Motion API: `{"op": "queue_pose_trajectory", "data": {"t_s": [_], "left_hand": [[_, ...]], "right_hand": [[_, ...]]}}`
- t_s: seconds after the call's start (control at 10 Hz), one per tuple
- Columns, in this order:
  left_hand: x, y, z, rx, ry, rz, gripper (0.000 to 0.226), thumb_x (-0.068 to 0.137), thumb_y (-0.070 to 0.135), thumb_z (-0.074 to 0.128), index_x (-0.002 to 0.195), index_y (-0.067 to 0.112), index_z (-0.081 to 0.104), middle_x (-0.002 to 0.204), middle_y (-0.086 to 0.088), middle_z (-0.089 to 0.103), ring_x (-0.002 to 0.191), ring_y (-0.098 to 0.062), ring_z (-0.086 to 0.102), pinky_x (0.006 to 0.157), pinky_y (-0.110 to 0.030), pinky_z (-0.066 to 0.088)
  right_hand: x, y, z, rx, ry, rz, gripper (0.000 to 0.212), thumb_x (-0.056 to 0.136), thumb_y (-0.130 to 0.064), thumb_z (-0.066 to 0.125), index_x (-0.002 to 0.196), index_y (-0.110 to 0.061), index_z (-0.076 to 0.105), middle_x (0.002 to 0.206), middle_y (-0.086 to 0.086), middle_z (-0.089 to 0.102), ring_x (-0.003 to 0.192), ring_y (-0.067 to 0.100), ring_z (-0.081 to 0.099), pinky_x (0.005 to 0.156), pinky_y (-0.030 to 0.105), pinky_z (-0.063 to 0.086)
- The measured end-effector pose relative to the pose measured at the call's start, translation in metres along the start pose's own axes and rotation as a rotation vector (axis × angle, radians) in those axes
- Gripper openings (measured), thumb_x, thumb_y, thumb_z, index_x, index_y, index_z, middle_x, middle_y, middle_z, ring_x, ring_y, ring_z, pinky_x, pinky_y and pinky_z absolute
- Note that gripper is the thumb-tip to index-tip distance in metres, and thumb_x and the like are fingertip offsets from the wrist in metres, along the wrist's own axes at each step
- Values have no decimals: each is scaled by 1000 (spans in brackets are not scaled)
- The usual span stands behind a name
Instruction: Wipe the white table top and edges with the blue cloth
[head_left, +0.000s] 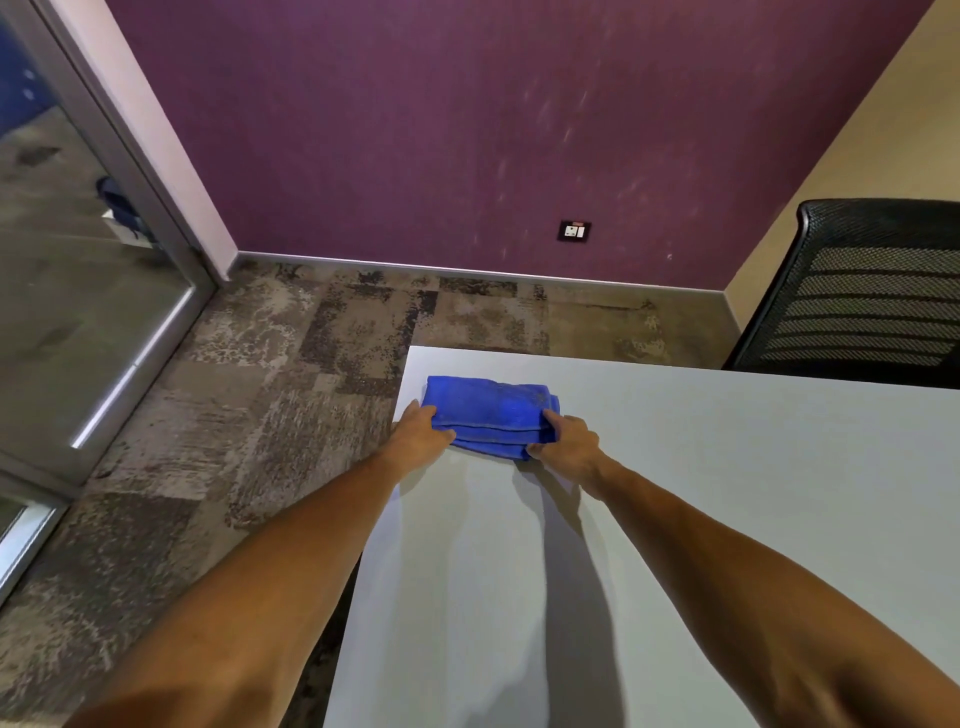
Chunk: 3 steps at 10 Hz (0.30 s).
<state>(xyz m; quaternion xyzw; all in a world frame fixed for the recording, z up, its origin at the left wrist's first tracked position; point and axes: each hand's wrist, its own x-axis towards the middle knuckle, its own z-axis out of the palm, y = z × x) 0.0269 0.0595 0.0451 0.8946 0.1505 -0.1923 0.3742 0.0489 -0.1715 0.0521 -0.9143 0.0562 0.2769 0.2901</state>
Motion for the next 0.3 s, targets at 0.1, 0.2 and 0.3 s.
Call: {"op": "queue_pose_trajectory", "data": {"t_s": [0.1,0.2,0.3], "left_hand": [[-3,-1,-1,27,-23,-14,58,97,28,56,147,7,37,154,-17,27,138,-34,37,112,-45,36],[-12,-1,-1,-83,59,29,58,95,20,58,147,7,37,155,-17,28,141,-32,35,111,-39,36],[-23,5,-4,-163,148,33,53,94,13,59,143,4,40,149,-18,39,137,-33,41,100,-32,41]], "right_hand": [[-4,2,-4,72,-2,-16,72,98,-27,65,161,-26,30,159,13,33,143,36,37,120,47,35],[-18,10,-2,227,11,-75,70,96,-17,67,159,-25,36,159,10,38,143,33,39,120,47,36],[-29,13,-2,269,33,-93,69,96,-13,68,158,-23,38,157,10,43,141,33,45,118,48,39]]}}
